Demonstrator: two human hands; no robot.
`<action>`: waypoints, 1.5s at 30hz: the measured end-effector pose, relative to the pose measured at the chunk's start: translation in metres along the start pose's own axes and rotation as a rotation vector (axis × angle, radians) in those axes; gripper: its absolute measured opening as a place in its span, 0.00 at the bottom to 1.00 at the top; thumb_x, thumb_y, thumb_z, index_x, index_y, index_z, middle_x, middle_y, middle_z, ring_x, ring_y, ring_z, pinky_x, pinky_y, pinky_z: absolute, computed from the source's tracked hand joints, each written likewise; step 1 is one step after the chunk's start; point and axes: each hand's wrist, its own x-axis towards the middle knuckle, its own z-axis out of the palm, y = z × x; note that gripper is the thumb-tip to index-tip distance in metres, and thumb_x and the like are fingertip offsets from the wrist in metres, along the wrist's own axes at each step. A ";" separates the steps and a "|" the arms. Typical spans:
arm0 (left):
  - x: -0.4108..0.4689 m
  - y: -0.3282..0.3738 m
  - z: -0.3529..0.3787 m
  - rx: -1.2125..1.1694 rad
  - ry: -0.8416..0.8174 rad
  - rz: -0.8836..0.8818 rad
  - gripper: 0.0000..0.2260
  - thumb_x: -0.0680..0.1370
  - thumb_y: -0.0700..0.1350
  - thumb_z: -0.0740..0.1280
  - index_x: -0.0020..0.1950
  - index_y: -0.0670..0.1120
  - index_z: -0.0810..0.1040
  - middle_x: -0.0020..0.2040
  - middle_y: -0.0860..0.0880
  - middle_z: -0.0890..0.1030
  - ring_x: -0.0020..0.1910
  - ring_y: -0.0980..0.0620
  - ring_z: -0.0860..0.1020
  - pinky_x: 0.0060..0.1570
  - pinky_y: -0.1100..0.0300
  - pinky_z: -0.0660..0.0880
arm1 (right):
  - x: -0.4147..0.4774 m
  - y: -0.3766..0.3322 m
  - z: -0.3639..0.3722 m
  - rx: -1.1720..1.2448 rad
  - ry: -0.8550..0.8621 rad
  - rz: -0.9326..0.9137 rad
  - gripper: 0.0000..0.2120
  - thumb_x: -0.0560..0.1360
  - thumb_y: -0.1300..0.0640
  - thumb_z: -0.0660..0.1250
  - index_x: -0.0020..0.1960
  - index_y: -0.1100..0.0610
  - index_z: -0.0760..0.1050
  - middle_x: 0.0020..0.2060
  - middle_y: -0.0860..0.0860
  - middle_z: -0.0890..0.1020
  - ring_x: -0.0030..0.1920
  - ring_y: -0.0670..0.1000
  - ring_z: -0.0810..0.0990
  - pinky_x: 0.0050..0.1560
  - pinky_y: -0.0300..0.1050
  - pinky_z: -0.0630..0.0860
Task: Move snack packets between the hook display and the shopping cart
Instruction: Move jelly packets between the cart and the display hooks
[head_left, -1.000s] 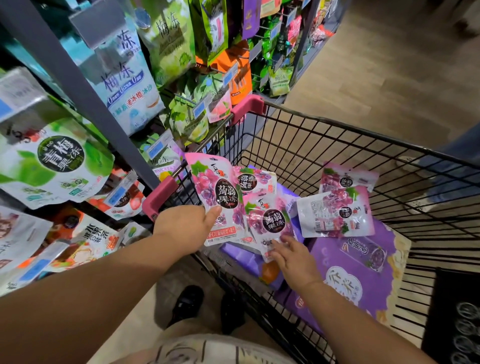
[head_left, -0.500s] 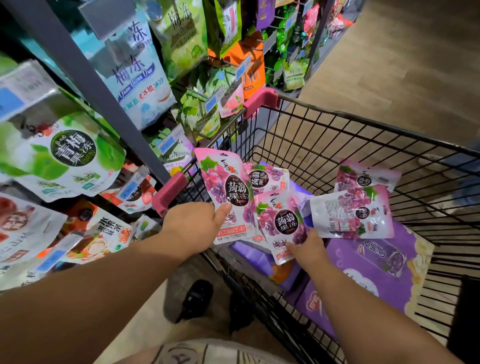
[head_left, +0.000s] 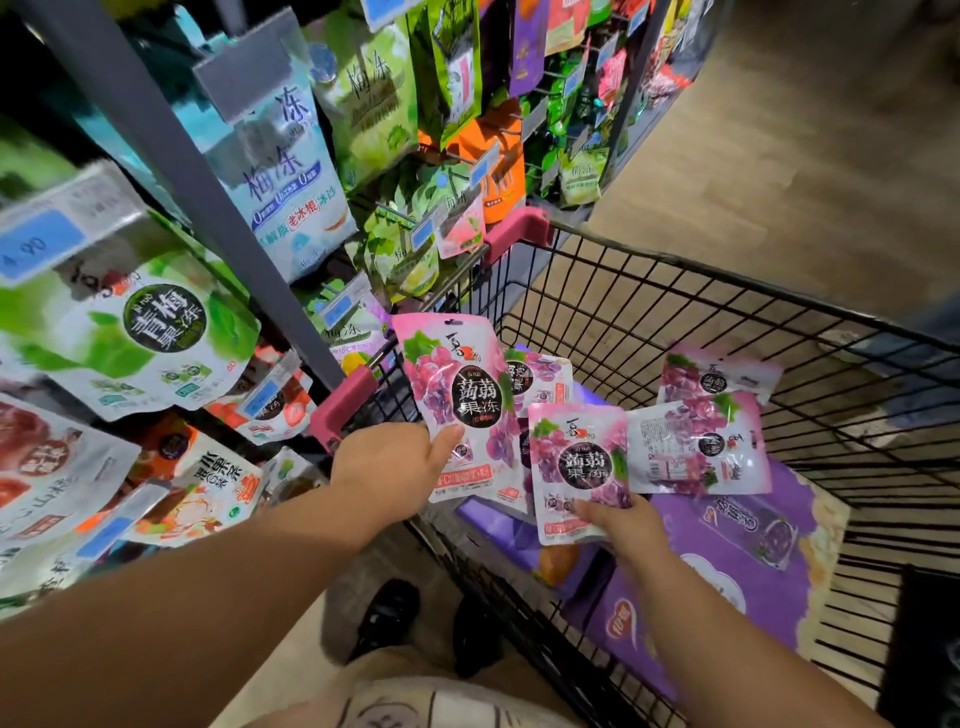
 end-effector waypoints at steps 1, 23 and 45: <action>-0.001 0.000 0.000 0.005 -0.003 0.000 0.26 0.80 0.63 0.43 0.34 0.47 0.65 0.32 0.50 0.70 0.34 0.49 0.73 0.37 0.56 0.72 | -0.005 -0.004 -0.002 0.053 -0.023 -0.006 0.16 0.64 0.72 0.77 0.50 0.67 0.79 0.40 0.58 0.85 0.44 0.60 0.83 0.55 0.60 0.79; -0.068 -0.072 -0.076 -0.760 0.396 -0.144 0.24 0.81 0.56 0.56 0.29 0.44 0.60 0.29 0.47 0.64 0.30 0.48 0.66 0.34 0.54 0.60 | -0.169 -0.171 0.060 0.026 -0.372 -0.637 0.20 0.65 0.63 0.79 0.52 0.50 0.77 0.48 0.52 0.86 0.50 0.54 0.84 0.53 0.51 0.79; -0.159 -0.212 -0.178 -0.895 0.981 -0.240 0.26 0.78 0.64 0.57 0.39 0.41 0.76 0.37 0.45 0.78 0.38 0.48 0.73 0.35 0.59 0.63 | -0.285 -0.259 0.226 -0.058 -0.766 -0.903 0.46 0.47 0.41 0.85 0.63 0.48 0.75 0.55 0.47 0.84 0.56 0.50 0.82 0.60 0.53 0.75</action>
